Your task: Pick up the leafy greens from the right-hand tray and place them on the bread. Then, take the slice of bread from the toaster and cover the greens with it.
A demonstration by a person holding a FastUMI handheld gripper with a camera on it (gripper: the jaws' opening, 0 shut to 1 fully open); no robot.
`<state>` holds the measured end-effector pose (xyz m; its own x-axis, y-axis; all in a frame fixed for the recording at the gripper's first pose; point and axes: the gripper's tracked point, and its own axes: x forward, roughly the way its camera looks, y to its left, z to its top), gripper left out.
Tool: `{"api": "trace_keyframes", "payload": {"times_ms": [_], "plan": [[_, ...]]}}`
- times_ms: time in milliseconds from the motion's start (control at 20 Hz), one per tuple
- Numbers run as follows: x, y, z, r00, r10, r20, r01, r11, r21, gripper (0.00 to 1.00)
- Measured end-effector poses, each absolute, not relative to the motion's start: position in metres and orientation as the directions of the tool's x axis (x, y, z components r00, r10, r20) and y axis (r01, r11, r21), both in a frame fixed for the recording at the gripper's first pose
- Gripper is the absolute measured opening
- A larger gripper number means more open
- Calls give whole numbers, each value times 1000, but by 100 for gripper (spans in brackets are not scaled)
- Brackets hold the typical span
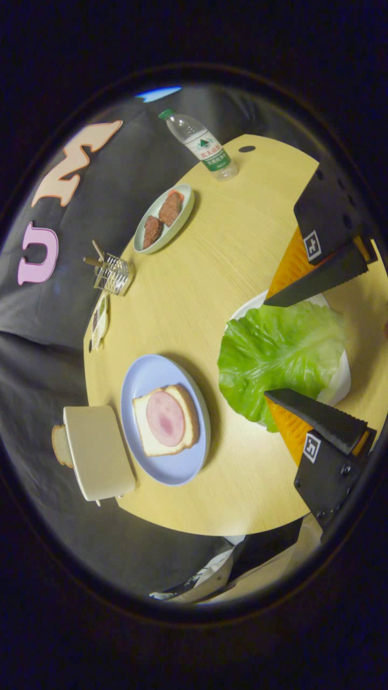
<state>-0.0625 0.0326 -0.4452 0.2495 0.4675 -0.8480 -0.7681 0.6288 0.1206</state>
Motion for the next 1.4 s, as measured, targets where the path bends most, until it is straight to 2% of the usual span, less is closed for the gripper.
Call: {"api": "trace_keyframes", "payload": {"times_ms": [300, 650, 900, 1000, 1100, 1300, 1350, 1400], "plan": [[-70, 25, -459, 201, 458, -866, -739, 651, 173, 99], [-72, 27, -463, 158, 471, -868, -691, 681, 244, 91], [-75, 34, -460, 155, 472, -868, -697, 675, 243, 50], [-75, 36, -460, 159, 472, -867, -698, 675, 239, 22], [-77, 37, -459, 157, 472, -868, -703, 671, 238, 11], [-75, 36, -455, 163, 477, -864, -700, 673, 239, 11], [-77, 37, -452, 158, 472, -867, -694, 678, 242, 4], [-77, 36, -449, 172, 467, -867, -693, 683, 231, 4]]}}
